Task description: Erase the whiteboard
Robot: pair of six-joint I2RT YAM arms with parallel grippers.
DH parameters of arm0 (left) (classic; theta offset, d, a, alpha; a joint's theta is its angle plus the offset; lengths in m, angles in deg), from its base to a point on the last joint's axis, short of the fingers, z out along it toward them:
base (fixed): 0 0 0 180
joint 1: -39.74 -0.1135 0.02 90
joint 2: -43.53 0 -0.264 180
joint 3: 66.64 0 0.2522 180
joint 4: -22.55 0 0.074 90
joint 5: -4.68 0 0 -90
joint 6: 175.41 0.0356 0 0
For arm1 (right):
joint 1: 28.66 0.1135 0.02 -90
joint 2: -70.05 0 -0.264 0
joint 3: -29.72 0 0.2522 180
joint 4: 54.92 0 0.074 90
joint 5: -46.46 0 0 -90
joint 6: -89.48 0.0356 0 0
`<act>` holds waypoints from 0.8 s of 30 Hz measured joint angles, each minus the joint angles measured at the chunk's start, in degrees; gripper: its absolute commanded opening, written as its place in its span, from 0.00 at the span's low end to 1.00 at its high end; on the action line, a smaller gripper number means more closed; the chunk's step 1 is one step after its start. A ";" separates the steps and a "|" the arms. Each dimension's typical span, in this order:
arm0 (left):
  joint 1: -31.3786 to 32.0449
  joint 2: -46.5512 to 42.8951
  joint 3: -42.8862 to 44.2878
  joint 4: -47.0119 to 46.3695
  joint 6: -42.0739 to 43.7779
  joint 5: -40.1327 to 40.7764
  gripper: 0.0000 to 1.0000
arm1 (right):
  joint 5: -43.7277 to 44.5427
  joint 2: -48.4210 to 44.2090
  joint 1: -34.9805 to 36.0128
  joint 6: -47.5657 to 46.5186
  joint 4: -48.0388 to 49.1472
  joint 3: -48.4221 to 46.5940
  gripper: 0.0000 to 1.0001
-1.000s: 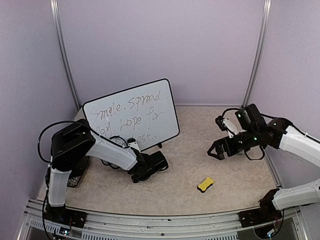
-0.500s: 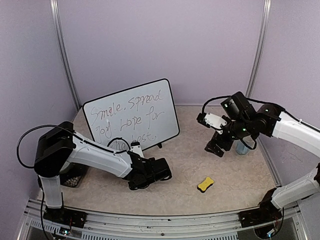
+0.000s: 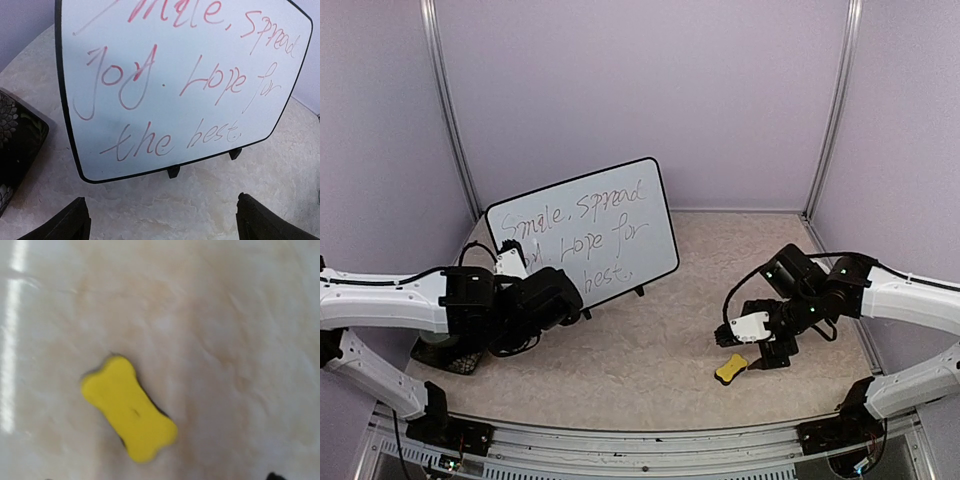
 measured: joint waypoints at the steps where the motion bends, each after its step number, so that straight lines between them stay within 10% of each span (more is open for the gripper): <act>1: -0.74 -2.03 -0.66 0.15 0.63 -0.07 0.99 | -1.05 0.50 0.02 -0.31 0.15 -0.04 0.83; 24: -17.59 -25.33 -14.60 -1.70 14.34 -8.13 0.99 | -1.01 12.79 4.11 -3.87 7.13 2.03 0.82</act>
